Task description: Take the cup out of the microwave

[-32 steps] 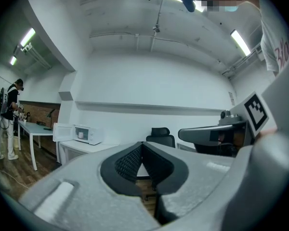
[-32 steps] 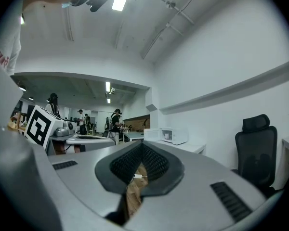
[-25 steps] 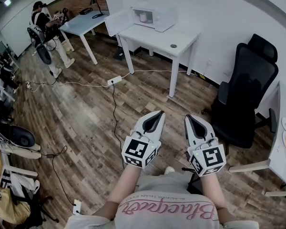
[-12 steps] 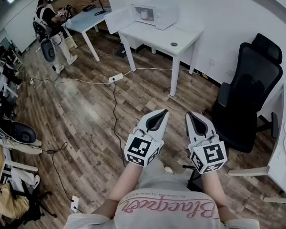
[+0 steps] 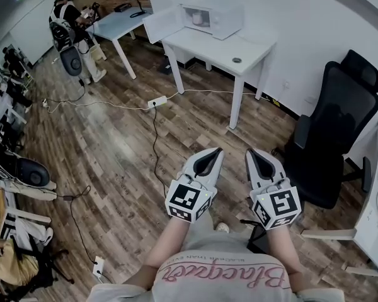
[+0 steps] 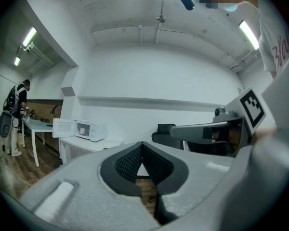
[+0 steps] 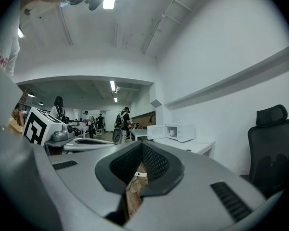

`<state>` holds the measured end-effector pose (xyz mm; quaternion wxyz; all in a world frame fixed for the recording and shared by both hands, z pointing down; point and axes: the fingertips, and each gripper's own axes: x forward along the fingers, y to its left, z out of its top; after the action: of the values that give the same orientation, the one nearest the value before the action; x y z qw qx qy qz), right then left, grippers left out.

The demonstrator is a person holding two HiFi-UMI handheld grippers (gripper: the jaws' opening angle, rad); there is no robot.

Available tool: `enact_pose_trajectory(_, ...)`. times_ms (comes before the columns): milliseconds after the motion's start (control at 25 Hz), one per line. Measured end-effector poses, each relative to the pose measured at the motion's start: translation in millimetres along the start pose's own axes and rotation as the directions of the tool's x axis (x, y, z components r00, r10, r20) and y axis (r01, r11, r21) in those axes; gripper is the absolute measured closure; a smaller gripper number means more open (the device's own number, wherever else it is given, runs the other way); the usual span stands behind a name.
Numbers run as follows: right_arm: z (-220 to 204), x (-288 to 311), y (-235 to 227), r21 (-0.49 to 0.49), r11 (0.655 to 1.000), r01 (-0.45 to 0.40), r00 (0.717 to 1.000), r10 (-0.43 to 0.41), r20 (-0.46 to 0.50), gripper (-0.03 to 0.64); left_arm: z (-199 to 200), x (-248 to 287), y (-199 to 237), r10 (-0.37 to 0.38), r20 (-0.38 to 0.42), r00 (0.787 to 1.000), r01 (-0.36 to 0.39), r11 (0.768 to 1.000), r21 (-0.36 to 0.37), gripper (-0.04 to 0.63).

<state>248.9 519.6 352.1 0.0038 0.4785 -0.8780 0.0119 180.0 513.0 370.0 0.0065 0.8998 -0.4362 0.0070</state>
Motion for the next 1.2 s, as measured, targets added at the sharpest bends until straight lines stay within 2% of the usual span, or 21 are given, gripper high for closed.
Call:
enact_pose_trajectory(400,19,65,5,-0.040,0.999,-0.026,0.999,0.027,0.019,0.604,8,9,82,0.066,0.015,0.998,-0.066,0.998,-0.017,0.592)
enact_pose_trajectory(680,28,114,4,-0.063,0.997,-0.038,0.999,0.039,0.012,0.604,20,29,129,0.067,0.042,0.997,-0.066,0.998,-0.017,0.592)
enact_pose_trajectory(1200,31,216,0,-0.043,0.998,-0.039,0.999,0.039,0.007,0.604,18,65,220,0.075,0.031,0.997,-0.073,0.996,-0.060,0.592)
